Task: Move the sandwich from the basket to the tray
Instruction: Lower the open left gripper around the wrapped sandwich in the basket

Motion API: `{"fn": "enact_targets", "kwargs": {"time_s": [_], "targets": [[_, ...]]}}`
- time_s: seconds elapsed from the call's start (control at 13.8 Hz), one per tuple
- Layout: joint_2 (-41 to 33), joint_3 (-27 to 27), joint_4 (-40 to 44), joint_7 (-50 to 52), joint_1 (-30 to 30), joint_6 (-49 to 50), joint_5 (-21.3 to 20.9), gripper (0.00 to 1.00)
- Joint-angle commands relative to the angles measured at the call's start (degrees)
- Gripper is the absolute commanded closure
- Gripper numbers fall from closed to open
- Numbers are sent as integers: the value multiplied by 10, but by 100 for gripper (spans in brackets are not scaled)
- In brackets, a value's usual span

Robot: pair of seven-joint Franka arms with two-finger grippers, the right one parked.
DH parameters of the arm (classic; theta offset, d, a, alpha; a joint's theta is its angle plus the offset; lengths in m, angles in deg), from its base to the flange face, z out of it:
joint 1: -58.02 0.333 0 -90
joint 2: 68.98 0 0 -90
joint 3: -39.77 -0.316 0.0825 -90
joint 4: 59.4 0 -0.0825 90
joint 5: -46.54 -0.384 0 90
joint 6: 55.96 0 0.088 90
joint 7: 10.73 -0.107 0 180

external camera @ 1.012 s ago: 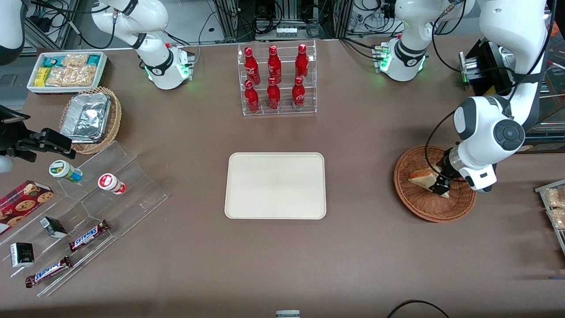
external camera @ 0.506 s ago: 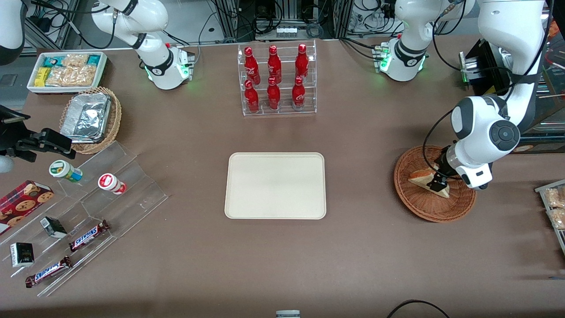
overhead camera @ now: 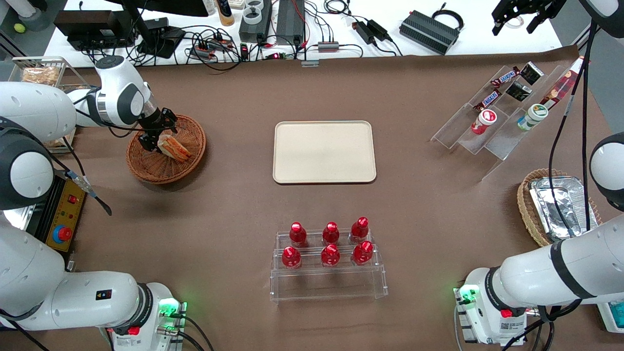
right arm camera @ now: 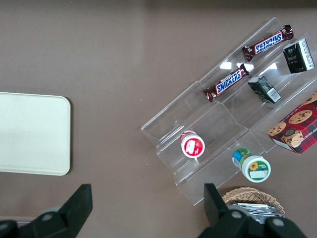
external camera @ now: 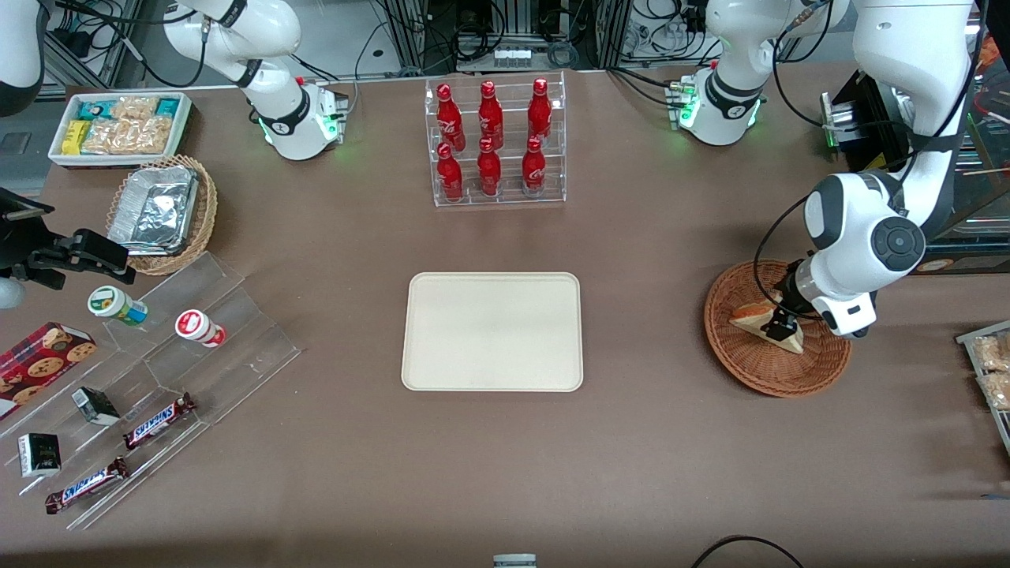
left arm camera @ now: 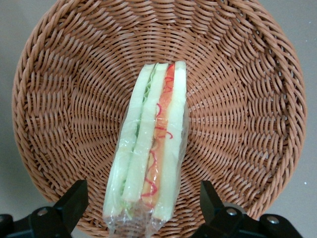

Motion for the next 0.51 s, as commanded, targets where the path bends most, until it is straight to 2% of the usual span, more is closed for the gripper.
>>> {"fn": "enact_targets", "kwargs": {"time_s": [0.0, 0.14, 0.22, 0.36, 0.43], "targets": [[4, 0, -7, 9, -1, -9, -3, 0], [5, 0, -6, 10, 1, -9, -3, 1], [5, -1, -6, 10, 2, -9, -3, 11], [5, -1, -5, 10, 4, -7, -3, 52], [5, -1, -5, 10, 4, -6, -3, 66]]}}
